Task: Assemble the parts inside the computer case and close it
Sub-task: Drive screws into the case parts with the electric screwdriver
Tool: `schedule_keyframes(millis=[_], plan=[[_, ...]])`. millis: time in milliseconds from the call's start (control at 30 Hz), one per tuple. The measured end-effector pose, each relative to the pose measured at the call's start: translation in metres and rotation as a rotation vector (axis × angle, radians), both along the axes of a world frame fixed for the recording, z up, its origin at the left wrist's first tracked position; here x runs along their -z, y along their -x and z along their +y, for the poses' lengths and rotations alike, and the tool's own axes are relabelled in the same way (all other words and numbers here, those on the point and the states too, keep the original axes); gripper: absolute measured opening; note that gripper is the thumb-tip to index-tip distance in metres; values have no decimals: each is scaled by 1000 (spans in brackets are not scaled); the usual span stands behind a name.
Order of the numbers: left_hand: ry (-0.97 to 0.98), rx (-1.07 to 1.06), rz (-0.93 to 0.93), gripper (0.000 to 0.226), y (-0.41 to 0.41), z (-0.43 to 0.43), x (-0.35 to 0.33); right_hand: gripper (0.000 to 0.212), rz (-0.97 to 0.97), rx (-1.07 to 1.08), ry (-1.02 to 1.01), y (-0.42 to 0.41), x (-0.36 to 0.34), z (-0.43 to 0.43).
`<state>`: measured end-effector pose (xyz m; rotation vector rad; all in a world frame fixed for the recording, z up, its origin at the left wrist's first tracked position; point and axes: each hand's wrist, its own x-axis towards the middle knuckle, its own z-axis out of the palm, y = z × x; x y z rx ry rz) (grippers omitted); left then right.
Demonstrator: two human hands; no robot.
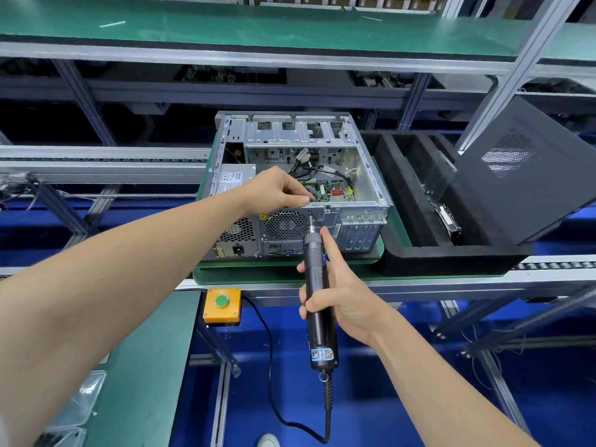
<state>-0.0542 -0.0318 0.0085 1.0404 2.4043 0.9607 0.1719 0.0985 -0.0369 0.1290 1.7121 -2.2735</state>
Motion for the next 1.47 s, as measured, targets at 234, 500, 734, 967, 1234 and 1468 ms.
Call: schedule_keyframes(millis=[234, 500, 734, 967, 1234, 1468], plan=[[30, 45, -29, 21, 0, -1, -4, 139, -12, -11, -19, 2, -1, 1], [10, 57, -36, 23, -1, 0, -4, 138, -3, -12, -25, 3, 1, 2], [4, 51, -45, 23, -2, -1, -5, 133, -3, -14, -28, 6, -1, 3], [2, 29, -92, 27, 0, 0, -4, 134, -11, -14, -35, 8, -3, 3], [11, -62, 24, 23, -4, 6, -3, 134, -18, -3, -48, 9, -6, 2], [17, -47, 32, 22, -7, 5, -10, 138, -25, 9, -20, 10, -7, 3]])
